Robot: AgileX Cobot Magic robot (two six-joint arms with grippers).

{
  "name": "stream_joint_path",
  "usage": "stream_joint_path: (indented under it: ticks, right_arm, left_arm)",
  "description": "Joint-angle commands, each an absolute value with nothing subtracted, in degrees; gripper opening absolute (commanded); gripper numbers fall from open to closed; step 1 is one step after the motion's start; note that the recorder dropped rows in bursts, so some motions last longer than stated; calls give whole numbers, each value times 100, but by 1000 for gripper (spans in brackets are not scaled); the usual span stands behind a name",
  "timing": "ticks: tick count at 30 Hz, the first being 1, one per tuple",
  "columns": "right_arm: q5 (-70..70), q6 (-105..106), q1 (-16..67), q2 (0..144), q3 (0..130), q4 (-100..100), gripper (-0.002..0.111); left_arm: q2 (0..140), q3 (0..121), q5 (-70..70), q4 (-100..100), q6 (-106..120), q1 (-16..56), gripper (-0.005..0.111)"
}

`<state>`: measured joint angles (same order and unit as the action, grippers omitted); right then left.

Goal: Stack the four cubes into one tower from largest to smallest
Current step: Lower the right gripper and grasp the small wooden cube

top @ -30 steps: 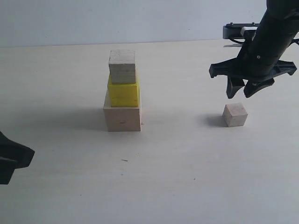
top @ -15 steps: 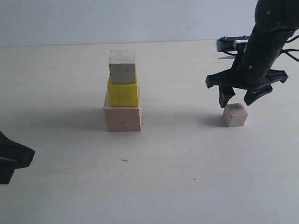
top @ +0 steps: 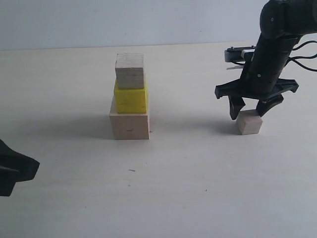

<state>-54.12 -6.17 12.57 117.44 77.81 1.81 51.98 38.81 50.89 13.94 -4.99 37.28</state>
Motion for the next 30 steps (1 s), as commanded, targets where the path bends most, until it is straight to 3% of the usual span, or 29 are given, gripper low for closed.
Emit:
stream_joint_path:
  ticks: [1, 21, 24, 30]
  right_arm:
    - [-5424, -572, 1270, 11868, 7819, 139, 61]
    - [-5310, -556, 1270, 12034, 7819, 129, 55]
    - [-5321, -556, 1270, 12034, 7819, 129, 43]
    - [-5391, -501, 1270, 12034, 7819, 115, 6]
  left_arm:
    - [5165, 3871, 5106, 1430, -479, 3712, 1]
    - [5165, 3871, 5127, 1429, -468, 3712, 1]
    - [5165, 3871, 5127, 1419, -468, 3712, 1]
    - [5165, 3871, 5127, 1419, -468, 3712, 1]
